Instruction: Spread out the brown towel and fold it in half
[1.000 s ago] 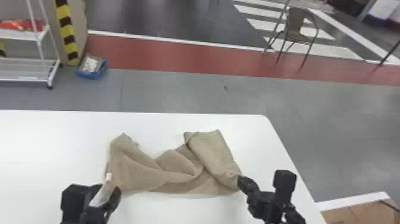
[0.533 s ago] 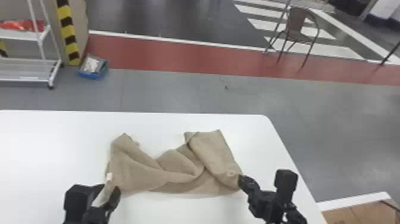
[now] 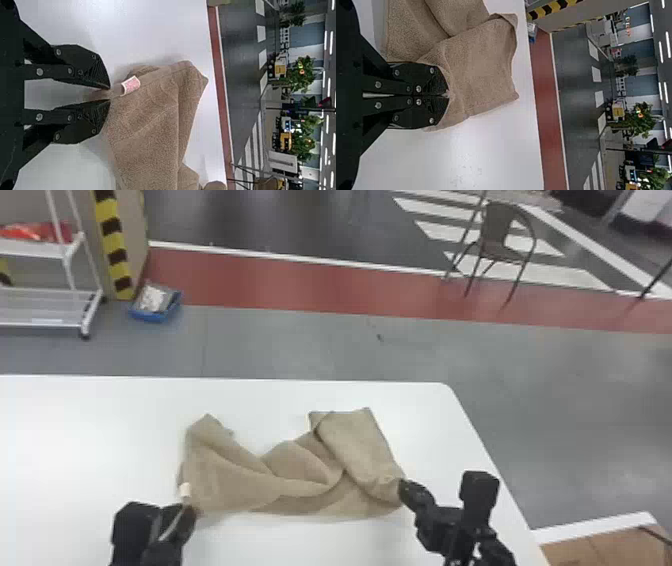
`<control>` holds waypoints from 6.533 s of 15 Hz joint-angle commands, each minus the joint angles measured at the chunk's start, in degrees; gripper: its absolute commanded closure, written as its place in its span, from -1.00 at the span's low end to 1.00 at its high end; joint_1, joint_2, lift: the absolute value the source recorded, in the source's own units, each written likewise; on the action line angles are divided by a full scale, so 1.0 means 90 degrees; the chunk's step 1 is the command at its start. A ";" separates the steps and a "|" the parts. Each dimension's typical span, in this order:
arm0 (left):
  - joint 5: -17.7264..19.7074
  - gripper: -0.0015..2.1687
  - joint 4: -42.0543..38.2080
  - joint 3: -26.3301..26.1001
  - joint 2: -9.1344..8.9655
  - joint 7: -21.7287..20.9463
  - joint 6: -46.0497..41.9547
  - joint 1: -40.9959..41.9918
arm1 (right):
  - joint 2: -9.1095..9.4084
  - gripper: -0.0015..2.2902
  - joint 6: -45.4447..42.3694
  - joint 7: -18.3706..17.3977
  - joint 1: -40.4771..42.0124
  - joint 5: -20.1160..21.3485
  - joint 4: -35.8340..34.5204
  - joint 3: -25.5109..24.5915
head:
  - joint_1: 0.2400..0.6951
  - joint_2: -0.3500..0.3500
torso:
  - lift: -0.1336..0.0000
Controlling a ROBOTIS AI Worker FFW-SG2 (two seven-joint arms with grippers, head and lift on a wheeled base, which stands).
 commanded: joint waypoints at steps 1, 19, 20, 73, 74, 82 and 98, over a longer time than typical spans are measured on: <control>0.0003 0.33 -0.0049 0.0033 0.0014 0.0038 0.0002 0.0002 | 0.0006 0.55 0.0000 0.0000 -0.0006 0.0004 -0.0028 0.0012 | 1.00 -0.79 | 1.00; 0.0784 0.74 -0.4522 0.1879 0.0219 -0.0128 0.0978 0.2013 | 0.0006 0.55 0.0684 0.0117 0.0199 -0.0767 -0.1825 -0.0691 | 1.00 -0.58 | 1.00; 0.0814 0.74 -0.4766 0.1918 0.0228 -0.0167 0.1173 0.2101 | 0.0006 0.55 0.0704 0.0117 0.0247 -0.0777 -0.1923 -0.0662 | 1.00 -0.57 | 1.00; 0.1136 -0.75 -0.0811 0.1644 0.0316 -0.1192 0.1310 -0.0028 | 0.0006 0.55 0.0157 0.0606 -0.0397 -0.0679 -0.0126 -0.1131 | 1.00 -0.63 | 1.00; 0.1107 -0.75 -0.0694 0.1586 0.0316 -0.1182 0.1173 -0.0076 | 0.0006 0.55 0.0157 0.0615 -0.0397 -0.0679 -0.0126 -0.1131 | 1.00 -0.63 | 1.00; 0.0950 -0.66 -0.0205 0.1273 0.0306 -0.1143 0.0959 -0.0350 | 0.0006 0.55 0.0157 0.0625 -0.0397 -0.0679 -0.0155 -0.1101 | 1.00 -0.66 | 1.00; 0.1234 0.36 -0.3067 0.2025 0.0365 -0.1261 0.2677 0.0910 | 0.0006 0.55 0.0274 0.0625 -0.0221 -0.0767 -0.0634 -0.1053 | 1.00 -0.68 | 1.00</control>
